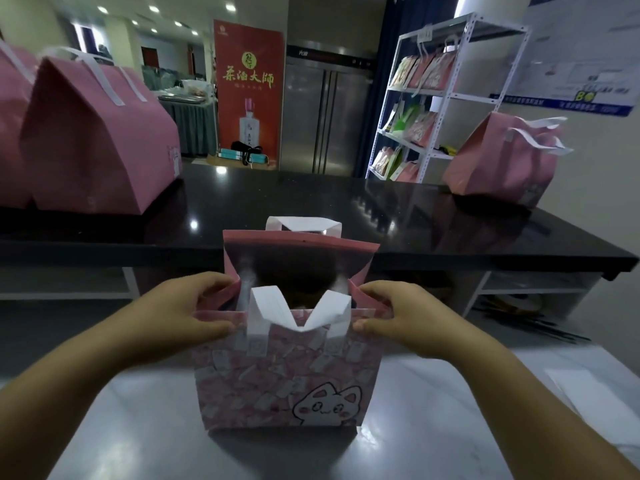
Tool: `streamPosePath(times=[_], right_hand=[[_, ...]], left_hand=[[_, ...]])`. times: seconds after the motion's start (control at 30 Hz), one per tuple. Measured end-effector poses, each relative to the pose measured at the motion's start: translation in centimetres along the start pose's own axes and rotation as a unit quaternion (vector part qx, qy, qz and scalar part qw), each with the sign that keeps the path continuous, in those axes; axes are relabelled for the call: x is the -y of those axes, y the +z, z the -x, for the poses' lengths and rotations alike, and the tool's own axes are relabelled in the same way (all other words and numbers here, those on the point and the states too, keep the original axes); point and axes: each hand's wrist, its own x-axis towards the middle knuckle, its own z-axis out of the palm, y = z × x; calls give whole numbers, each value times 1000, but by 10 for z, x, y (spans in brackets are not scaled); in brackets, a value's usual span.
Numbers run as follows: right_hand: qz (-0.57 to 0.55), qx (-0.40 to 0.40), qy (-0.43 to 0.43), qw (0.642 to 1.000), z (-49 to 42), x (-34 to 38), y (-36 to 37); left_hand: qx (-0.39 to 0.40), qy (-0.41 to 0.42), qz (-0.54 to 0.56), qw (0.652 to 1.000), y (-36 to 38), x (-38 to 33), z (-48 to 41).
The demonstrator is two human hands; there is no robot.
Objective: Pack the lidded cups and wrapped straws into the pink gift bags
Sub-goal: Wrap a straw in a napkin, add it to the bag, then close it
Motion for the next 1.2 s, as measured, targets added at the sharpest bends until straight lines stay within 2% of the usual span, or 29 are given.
streamPosePath(times=[0.23, 0.4, 0.5, 0.6, 0.67, 0.77, 0.9, 1.0, 1.1, 1.2], right_hand=[[-6, -3, -18, 1000, -14, -2, 9], [-16, 1, -21, 1000, -17, -2, 14], [101, -56, -54, 992, -14, -6, 16], [230, -129, -88, 961, -8, -5, 14], [268, -130, -104, 949, -10, -5, 10], [272, -80, -104, 953, -18, -5, -1], [244, -6, -81, 966, -28, 0, -13], [214, 16, -75, 974, -33, 3, -20], [179, 13, -61, 982, -33, 4, -21], [162, 0, -64, 985, -33, 0, -19]], left_hand=[[-9, 5, 7, 1000, 11, -2, -9], [-33, 48, -51, 997, 23, -13, -15], [-91, 67, -158, 981, 28, -12, -16], [-136, 76, -276, 949, 30, -11, -14], [-126, 88, -312, 937, 26, -11, -16], [-62, 74, -339, 936, 14, -9, -27], [24, 86, -327, 941, 0, -12, -43], [71, 105, -303, 944, -7, -14, -51], [77, 113, -224, 965, -10, -15, -52], [48, 124, -160, 978, -8, -11, -51]])
